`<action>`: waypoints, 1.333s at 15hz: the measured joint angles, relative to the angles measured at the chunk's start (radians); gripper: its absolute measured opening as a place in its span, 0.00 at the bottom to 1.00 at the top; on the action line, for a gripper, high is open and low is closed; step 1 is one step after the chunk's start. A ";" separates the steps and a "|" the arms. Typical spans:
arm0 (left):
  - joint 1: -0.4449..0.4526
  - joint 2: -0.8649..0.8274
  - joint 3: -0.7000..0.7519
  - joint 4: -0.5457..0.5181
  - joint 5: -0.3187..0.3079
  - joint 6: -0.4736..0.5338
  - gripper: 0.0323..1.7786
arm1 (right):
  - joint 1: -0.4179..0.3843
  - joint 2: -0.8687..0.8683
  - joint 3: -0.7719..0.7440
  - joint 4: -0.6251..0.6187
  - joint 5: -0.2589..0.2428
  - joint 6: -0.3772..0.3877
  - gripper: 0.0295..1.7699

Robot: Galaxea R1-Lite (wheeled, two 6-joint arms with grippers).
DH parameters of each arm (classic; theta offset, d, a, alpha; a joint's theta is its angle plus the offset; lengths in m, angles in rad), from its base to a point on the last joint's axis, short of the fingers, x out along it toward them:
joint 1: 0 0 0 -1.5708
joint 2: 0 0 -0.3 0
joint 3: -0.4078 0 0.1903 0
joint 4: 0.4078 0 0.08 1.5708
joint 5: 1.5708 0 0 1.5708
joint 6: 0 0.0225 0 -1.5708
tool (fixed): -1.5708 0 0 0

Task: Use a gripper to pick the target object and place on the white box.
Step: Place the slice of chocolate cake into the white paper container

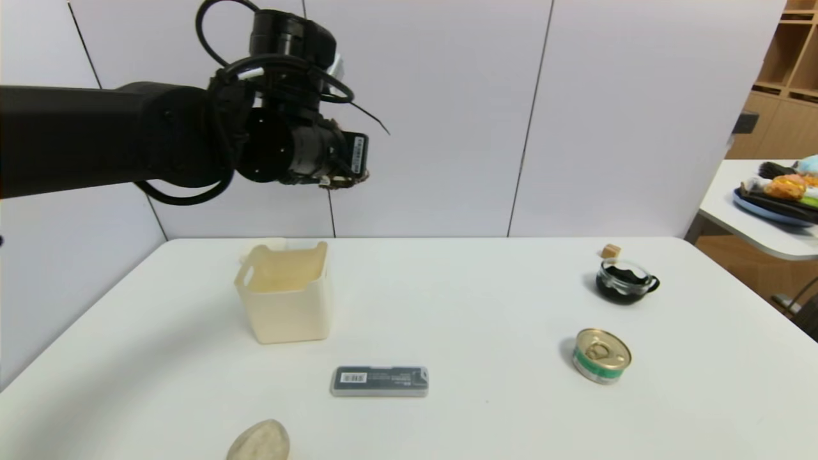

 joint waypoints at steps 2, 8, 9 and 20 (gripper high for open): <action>0.024 -0.079 0.118 -0.007 0.002 0.001 0.45 | 0.000 0.000 0.000 0.000 0.000 0.000 0.96; 0.092 -0.275 0.436 -0.040 0.002 0.001 0.45 | 0.000 0.000 0.000 0.001 0.000 0.000 0.96; 0.101 -0.292 0.476 -0.044 0.001 0.000 0.45 | 0.000 0.000 0.000 0.000 0.000 0.000 0.96; 0.113 -0.223 0.583 -0.194 -0.037 -0.008 0.45 | 0.000 0.000 0.000 0.001 0.000 -0.001 0.96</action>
